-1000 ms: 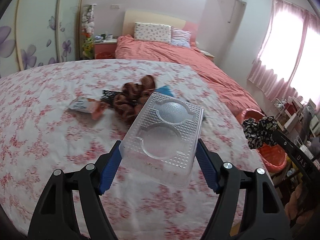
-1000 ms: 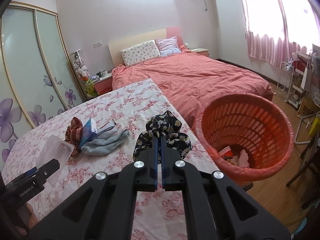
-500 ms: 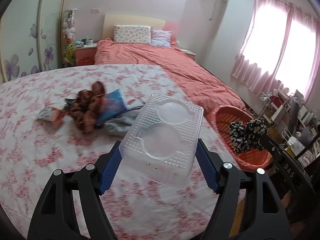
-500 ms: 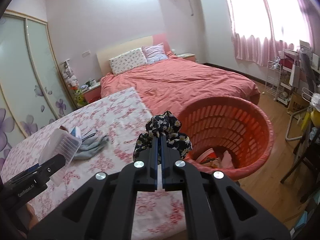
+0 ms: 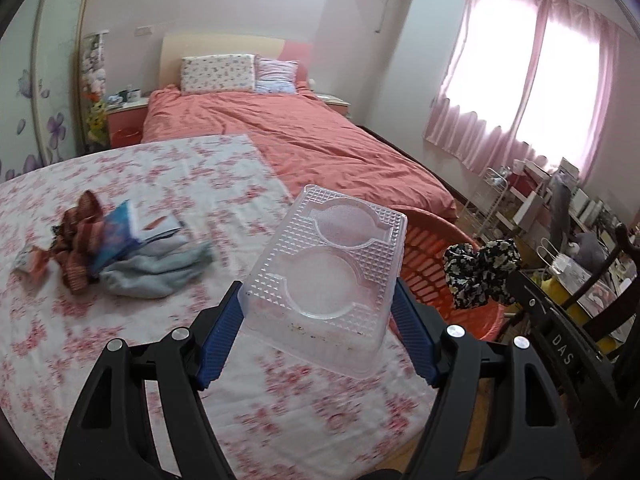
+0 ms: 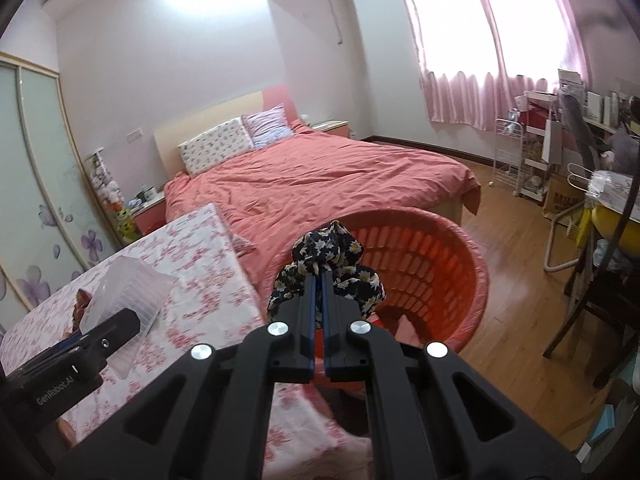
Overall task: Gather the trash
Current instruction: 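Carry the tray and black scrunchie over the orange basket and open both tools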
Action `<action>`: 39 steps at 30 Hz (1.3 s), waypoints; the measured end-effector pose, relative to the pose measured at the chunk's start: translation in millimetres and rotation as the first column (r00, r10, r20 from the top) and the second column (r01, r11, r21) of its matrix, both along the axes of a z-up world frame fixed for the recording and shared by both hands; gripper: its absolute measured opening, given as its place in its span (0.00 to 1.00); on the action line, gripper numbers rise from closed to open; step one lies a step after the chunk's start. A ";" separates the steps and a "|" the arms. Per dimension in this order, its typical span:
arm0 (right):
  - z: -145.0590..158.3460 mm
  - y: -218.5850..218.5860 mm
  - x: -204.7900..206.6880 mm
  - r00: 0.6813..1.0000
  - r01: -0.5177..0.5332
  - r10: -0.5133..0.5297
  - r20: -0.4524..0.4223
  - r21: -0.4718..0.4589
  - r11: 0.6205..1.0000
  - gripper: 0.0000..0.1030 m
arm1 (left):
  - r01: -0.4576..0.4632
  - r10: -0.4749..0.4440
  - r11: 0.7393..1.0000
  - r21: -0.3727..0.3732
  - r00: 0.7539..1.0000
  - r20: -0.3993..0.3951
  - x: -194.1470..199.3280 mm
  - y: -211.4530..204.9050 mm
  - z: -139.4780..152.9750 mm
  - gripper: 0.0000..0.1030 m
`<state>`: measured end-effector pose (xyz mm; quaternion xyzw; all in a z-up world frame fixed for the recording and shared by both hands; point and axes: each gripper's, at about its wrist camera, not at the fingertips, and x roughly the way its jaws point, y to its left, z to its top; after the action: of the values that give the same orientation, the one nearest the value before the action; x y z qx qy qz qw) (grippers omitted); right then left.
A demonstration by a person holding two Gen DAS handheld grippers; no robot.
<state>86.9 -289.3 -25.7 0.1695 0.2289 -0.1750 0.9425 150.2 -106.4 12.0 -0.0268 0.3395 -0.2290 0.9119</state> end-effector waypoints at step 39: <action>-36.3 -84.1 37.8 0.996 0.086 -0.082 -0.033 0.140 0.986 0.19 | 0.174 -0.167 0.984 0.042 0.976 -0.139 46.0 -113.0 -45.3 0.74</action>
<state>124.7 -373.3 -61.9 0.2429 0.2459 -0.2003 0.9167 196.2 -219.3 -33.3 0.0115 0.4076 -0.2949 0.8641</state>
